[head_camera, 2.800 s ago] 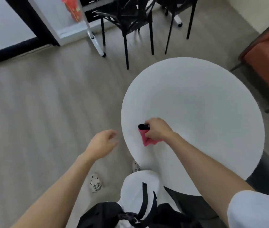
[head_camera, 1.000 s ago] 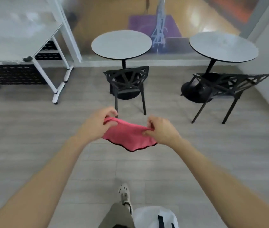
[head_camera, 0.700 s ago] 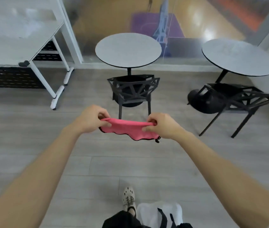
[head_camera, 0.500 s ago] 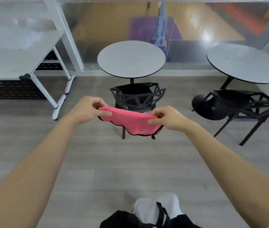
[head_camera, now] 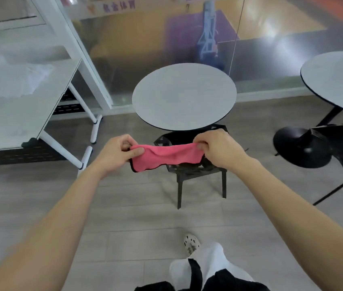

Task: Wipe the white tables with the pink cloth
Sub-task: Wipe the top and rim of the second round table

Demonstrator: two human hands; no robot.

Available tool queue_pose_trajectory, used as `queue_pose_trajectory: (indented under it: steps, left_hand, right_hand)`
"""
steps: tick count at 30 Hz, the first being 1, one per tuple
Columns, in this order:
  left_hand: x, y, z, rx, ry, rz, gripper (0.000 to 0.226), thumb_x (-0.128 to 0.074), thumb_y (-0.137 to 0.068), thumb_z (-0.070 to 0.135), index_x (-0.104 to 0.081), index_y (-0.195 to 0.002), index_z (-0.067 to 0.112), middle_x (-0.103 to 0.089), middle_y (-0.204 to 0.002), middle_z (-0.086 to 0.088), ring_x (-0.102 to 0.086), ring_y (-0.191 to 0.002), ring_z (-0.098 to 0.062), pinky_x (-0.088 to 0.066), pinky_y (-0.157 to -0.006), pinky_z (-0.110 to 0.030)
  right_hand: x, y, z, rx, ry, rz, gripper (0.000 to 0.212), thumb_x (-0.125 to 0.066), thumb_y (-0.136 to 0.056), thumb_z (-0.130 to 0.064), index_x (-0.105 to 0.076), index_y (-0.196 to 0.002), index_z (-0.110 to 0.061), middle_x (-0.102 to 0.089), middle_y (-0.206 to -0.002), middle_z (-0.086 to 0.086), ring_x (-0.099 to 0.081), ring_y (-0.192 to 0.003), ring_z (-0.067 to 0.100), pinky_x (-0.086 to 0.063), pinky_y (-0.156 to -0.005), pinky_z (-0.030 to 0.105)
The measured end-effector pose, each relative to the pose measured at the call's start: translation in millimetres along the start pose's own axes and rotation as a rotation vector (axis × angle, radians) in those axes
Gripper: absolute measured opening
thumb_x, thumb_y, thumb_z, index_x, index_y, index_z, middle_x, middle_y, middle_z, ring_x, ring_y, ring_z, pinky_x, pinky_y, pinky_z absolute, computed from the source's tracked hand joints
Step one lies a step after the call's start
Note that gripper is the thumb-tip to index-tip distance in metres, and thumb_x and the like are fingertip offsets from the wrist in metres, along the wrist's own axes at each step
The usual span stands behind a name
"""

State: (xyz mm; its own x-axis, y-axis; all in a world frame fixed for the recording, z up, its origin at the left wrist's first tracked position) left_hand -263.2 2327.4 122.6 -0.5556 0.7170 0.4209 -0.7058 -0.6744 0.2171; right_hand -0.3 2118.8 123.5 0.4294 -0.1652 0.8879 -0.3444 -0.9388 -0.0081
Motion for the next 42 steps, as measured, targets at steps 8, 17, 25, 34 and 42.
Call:
queue_pose_trajectory:
  steps: [8,17,25,34,42]
  left_hand:
    - [91,-121,-13,0.042,0.042,0.01,0.033,-0.095,-0.079,0.009,-0.079,-0.107,0.008,-0.083,-0.098,-0.01,-0.078,-0.093,-0.018,-0.064,-0.088,-0.026]
    - [217,-297,-45,0.019,-0.012,-0.337,0.03,-0.093,-0.082,0.021,-0.086,-0.111,0.024,-0.083,-0.111,-0.006,-0.077,-0.108,-0.019,-0.057,-0.102,-0.031]
    - [264,-444,-56,-0.041,-0.229,-0.279,0.022,-0.081,-0.097,0.042,-0.079,-0.092,0.021,-0.081,-0.089,0.006,-0.076,-0.09,-0.016,-0.059,-0.086,-0.04]
    - [223,-547,-30,-0.234,-0.283,-0.581,0.022,-0.077,-0.1,0.041,-0.072,-0.1,0.02,-0.083,-0.089,0.0,-0.077,-0.078,-0.016,-0.057,-0.074,-0.033]
    - [265,-701,-12,-0.263,-0.392,-0.592,0.024,-0.076,-0.086,0.013,-0.071,-0.098,0.033,-0.078,-0.085,0.011,-0.061,-0.073,-0.01,-0.049,-0.075,-0.035]
  right_hand:
    - [-12,-146,-11,-0.029,0.085,0.113,0.027,-0.053,-0.104,-0.001,-0.074,-0.119,-0.01,-0.068,-0.106,0.01,-0.066,-0.092,0.031,-0.051,-0.079,0.039]
    - [-57,-305,-60,-0.215,0.108,0.177,0.02,-0.048,-0.106,-0.007,-0.063,-0.12,-0.008,-0.067,-0.106,0.011,-0.067,-0.085,0.036,-0.055,-0.077,0.045]
    - [-65,-398,-98,-0.7,-0.241,0.057,0.024,-0.055,-0.098,-0.013,-0.079,-0.099,-0.011,-0.079,-0.084,0.002,-0.076,-0.079,0.022,-0.062,-0.074,0.036]
    - [-101,-527,-102,-0.855,-1.131,0.177,0.016,-0.071,-0.096,0.0,-0.073,-0.111,0.007,-0.081,-0.1,0.025,-0.081,-0.097,0.04,-0.064,-0.099,0.052]
    - [-98,-659,-41,-0.775,-0.783,0.334,0.029,-0.061,-0.094,0.001,-0.073,-0.114,-0.016,-0.078,-0.11,0.007,-0.079,-0.087,0.02,-0.067,-0.08,0.042]
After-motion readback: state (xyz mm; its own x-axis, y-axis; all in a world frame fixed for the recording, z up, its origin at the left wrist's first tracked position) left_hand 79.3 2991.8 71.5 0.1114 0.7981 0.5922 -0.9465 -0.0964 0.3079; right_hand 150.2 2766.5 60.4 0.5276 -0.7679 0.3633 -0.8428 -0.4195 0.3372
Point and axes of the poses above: each hand's wrist, its own y-axis away from the middle knuckle, its own x-axis out of the back of the hand, z = x × y, the point moved 3 cm from there along -y, towards the middle knuckle
